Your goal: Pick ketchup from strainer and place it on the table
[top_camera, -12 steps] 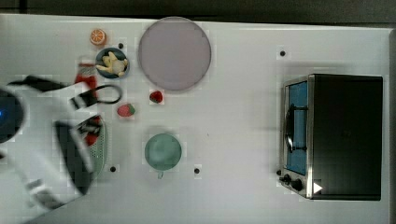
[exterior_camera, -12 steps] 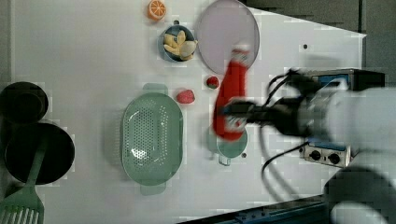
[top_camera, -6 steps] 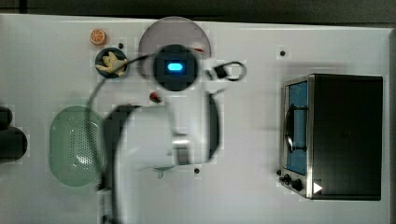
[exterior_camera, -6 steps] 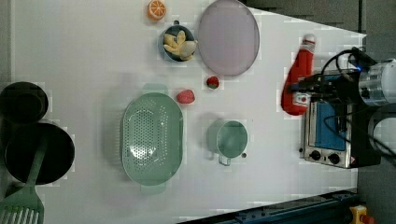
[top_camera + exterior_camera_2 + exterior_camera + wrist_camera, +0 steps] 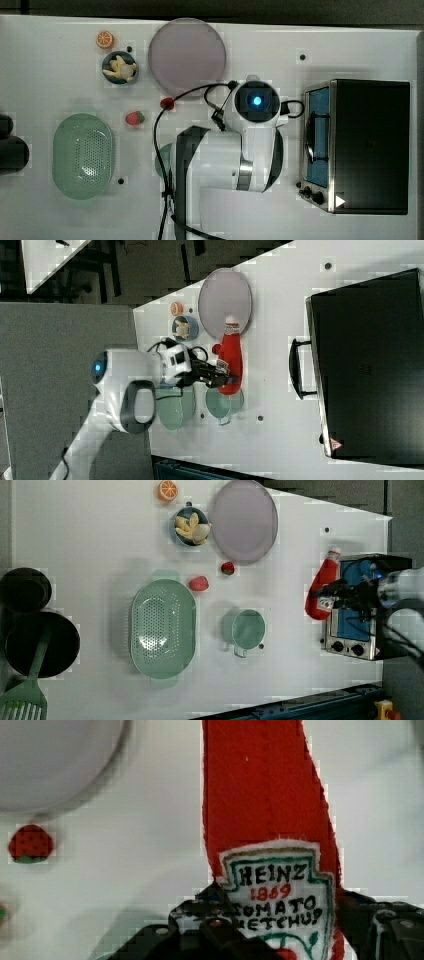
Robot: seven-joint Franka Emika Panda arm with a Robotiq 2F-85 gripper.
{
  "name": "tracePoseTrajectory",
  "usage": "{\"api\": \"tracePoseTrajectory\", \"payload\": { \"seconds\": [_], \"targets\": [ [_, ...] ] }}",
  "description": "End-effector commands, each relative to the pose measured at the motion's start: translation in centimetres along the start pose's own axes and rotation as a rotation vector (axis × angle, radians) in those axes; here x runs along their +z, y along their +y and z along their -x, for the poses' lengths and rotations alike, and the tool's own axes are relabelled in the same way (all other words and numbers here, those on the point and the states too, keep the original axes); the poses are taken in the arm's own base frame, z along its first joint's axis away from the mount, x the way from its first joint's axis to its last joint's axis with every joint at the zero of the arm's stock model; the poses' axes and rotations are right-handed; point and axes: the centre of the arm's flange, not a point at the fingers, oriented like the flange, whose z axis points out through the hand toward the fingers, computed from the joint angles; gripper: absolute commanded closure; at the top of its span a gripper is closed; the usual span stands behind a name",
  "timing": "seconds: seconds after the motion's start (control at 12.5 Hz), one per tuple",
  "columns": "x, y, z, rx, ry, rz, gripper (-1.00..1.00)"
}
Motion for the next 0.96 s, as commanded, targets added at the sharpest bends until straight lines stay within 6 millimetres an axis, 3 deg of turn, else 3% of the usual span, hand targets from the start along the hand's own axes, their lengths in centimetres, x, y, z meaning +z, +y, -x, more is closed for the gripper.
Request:
{"api": "tracePoseTrajectory", "payload": {
  "seconds": [0.08, 0.4, 0.56, 0.72, 0.96],
  "targets": [
    [2.1, -2.9, 2.2, -0.129, 0.065, -0.017, -0.18],
    [8.4, -2.6, 2.4, -0.125, 0.041, -0.016, -0.24],
    [10.3, -2.7, 2.2, -0.125, 0.045, -0.021, -0.65],
    [9.4, -2.9, 1.8, -0.125, 0.065, -0.029, -1.0],
    [2.4, -3.7, 0.5, -0.107, 0.161, -0.069, -1.0]
  ]
}}
